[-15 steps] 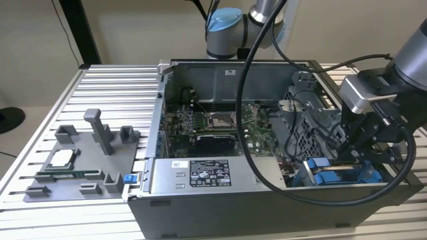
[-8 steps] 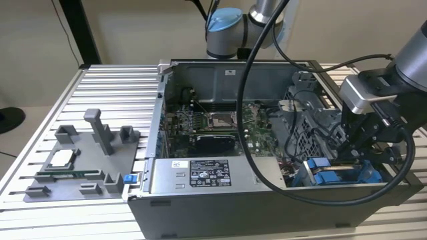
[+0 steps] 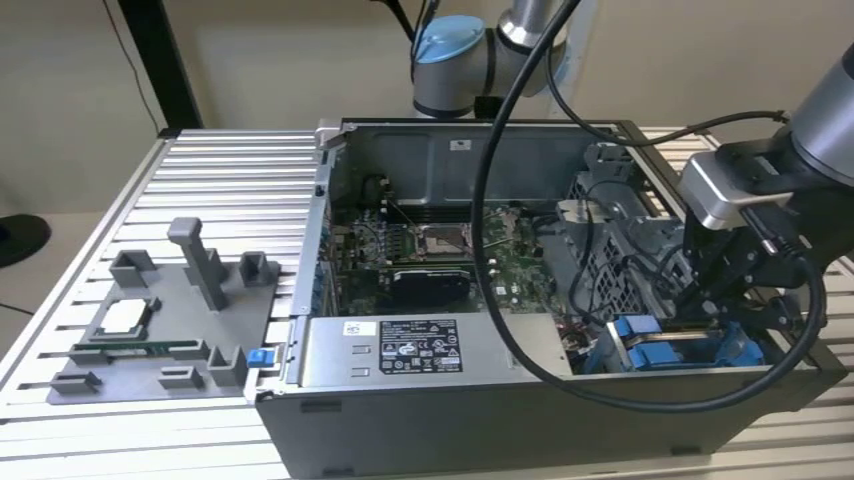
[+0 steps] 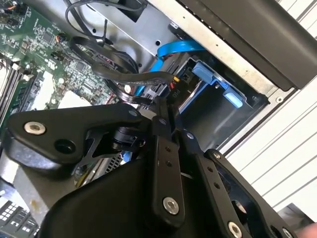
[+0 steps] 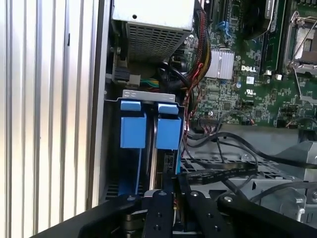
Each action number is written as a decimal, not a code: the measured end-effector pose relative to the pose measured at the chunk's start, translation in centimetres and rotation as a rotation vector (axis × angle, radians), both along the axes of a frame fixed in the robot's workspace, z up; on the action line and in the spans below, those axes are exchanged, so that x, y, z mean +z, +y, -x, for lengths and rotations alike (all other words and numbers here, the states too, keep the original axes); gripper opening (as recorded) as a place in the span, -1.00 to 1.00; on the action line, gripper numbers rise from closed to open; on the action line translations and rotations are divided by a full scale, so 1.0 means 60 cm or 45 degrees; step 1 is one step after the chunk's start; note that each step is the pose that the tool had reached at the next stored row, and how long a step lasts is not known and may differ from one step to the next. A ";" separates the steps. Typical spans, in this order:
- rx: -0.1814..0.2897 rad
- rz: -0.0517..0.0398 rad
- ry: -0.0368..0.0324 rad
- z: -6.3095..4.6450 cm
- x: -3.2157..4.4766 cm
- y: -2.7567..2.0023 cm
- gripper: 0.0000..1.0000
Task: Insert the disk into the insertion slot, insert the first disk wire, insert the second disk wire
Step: 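Insert the second disk wire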
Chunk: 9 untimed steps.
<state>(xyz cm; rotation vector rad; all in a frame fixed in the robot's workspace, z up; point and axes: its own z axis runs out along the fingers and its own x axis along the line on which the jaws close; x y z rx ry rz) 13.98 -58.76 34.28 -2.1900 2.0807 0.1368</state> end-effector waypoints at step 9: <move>-0.012 0.000 0.0000 0.000 -0.005 -0.0004 -1.00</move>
